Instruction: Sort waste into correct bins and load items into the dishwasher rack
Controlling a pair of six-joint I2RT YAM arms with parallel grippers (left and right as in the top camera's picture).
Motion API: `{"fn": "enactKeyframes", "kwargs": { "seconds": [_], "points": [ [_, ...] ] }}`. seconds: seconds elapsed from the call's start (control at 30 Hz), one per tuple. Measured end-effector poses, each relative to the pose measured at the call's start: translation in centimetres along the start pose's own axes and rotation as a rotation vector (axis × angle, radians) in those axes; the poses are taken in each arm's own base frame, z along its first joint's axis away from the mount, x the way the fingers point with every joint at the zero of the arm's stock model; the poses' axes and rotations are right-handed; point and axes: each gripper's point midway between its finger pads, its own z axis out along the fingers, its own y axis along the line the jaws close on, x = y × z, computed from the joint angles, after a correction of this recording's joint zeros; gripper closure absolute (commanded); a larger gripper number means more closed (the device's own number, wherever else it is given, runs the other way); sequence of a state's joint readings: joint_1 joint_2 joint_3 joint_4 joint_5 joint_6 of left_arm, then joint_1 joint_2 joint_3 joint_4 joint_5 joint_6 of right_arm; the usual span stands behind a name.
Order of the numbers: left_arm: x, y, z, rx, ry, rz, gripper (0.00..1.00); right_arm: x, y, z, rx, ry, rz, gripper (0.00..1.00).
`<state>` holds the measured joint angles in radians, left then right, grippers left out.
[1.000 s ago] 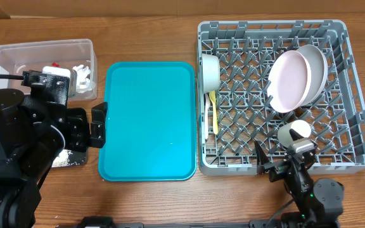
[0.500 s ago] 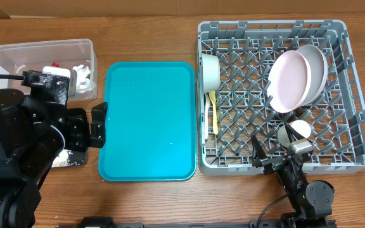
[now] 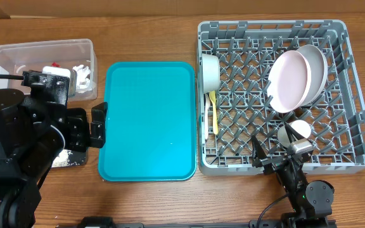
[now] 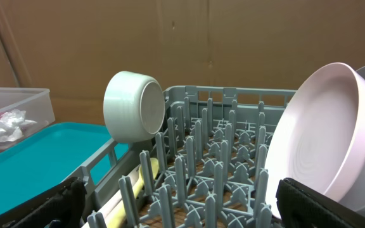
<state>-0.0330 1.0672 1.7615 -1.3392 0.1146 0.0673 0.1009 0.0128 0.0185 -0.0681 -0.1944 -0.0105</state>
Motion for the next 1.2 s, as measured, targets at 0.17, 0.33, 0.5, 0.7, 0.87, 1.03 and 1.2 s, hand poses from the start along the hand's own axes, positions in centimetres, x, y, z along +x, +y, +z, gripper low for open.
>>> {"fn": "enactKeyframes", "kwargs": {
  "seconds": [0.17,0.33,0.5,0.7,0.87,1.03,1.2],
  "points": [
    [0.0,0.0,0.0,0.0,0.0,0.0,0.0,0.0,0.0,0.0,0.0,0.0,0.0,0.0],
    [0.0,0.0,0.0,0.0,0.0,0.0,0.0,0.0,0.0,0.0,0.0,0.0,0.0,0.0],
    [0.0,0.0,0.0,0.0,0.0,0.0,0.0,0.0,0.0,0.0,0.0,0.0,0.0,0.0],
    [0.3,0.0,0.0,0.0,0.011,-0.001,0.0,0.0,0.0,0.0,0.0,0.0,0.0,0.0],
    [-0.3,0.8,-0.1,-0.051,-0.054,0.009,0.0,0.0,0.0,0.0,0.0,0.0,0.0,0.0],
    [-0.3,1.7,-0.3,-0.113,-0.219,0.03,0.0,0.0,0.0,0.0,0.0,0.0,0.0,0.0],
    [2.0,2.0,-0.1,-0.156,-0.353,0.066,0.0,0.0,0.0,0.0,0.0,0.0,0.003,0.0]
  ]
}}
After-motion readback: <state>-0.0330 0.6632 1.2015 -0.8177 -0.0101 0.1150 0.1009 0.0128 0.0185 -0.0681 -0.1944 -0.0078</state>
